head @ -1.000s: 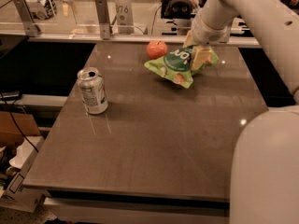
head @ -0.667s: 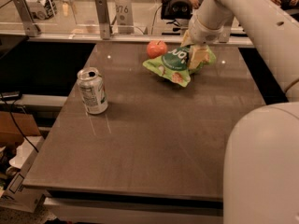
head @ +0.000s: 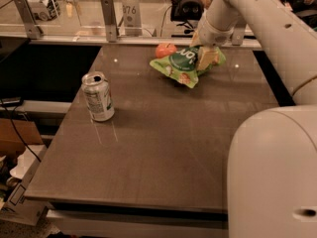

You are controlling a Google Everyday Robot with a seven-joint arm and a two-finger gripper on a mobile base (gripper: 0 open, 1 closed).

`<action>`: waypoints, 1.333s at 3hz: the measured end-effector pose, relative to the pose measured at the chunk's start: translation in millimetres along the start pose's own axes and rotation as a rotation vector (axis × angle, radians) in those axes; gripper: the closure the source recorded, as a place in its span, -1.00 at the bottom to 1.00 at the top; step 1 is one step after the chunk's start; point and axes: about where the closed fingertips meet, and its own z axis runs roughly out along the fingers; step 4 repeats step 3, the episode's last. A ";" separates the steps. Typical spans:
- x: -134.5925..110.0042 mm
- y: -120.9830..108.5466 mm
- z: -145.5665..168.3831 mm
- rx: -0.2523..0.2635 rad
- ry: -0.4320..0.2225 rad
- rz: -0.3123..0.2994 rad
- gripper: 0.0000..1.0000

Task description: Move green rice chip bag near apple

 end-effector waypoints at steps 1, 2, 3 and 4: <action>-0.6 0.0 3.3 -0.003 -0.002 -0.001 -0.72; -1.3 0.1 7.3 -0.006 -0.003 -0.001 -1.00; -1.3 0.1 7.4 -0.006 -0.003 -0.001 -1.00; -1.3 0.1 7.4 -0.006 -0.003 -0.001 -1.00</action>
Offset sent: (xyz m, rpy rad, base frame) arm 0.0008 0.0012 -0.0026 0.0004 0.0023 0.0013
